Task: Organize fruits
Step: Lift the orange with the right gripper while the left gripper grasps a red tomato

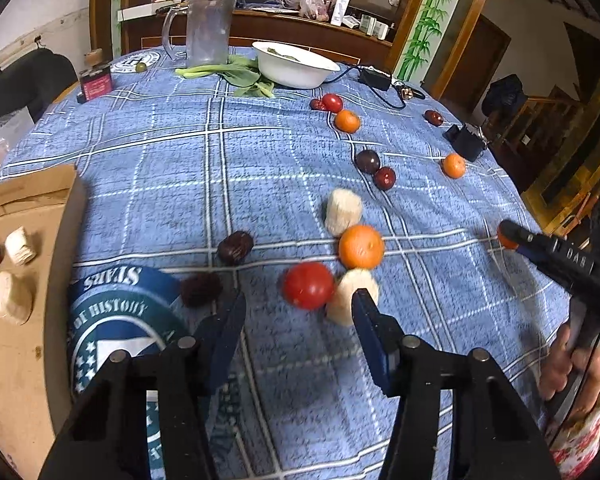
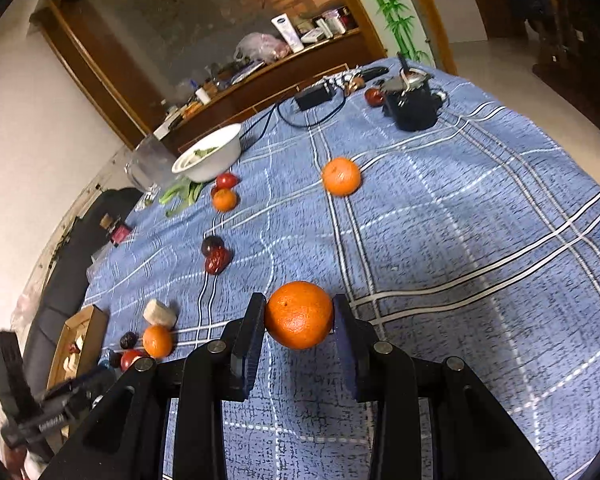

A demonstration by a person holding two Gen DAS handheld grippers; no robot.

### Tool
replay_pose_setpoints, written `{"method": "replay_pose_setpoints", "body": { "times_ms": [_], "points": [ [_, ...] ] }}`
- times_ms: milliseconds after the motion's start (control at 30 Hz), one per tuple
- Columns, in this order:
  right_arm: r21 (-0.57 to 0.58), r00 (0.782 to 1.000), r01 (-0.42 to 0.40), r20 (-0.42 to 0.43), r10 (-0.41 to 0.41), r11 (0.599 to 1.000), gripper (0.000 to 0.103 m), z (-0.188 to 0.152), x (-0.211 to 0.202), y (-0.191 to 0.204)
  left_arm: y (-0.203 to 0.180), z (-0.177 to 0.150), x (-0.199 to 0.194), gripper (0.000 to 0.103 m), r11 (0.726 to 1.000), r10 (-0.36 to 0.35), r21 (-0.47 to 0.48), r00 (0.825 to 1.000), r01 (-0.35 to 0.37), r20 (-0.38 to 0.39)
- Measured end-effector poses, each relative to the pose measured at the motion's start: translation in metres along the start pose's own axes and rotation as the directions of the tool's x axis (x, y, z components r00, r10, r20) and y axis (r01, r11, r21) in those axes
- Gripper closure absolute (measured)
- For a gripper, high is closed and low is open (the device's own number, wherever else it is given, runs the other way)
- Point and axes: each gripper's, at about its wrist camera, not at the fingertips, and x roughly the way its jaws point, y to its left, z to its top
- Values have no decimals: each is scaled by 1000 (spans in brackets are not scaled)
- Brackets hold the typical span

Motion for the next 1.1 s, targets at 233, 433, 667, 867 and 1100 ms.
{"method": "replay_pose_setpoints", "body": {
  "times_ms": [233, 433, 667, 867, 1100],
  "points": [
    [-76, 1000, 13, -26, -15, 997, 68, -8, 7, 15, -48, 4, 14, 49, 974, -64, 220, 997, 55, 36],
    [-114, 999, 9, -49, -14, 993, 68, -12, 13, 22, -73, 4, 38, 49, 919, 10, 394, 1000, -11, 6],
    [-77, 997, -4, -77, -2, 997, 67, -11, 17, 15, -70, -5, 24, 49, 911, 39, 411, 999, -37, 4],
    [-73, 998, -10, -69, 5, 997, 67, -11, 15, 14, -19, 15, 10, 49, 986, -9, 168, 1000, 5, 21],
    [-75, 998, -5, -69, -1, 997, 67, -12, 15, 15, -7, 15, 26, 67, 994, -53, 96, 998, 56, -31]
  ]
}}
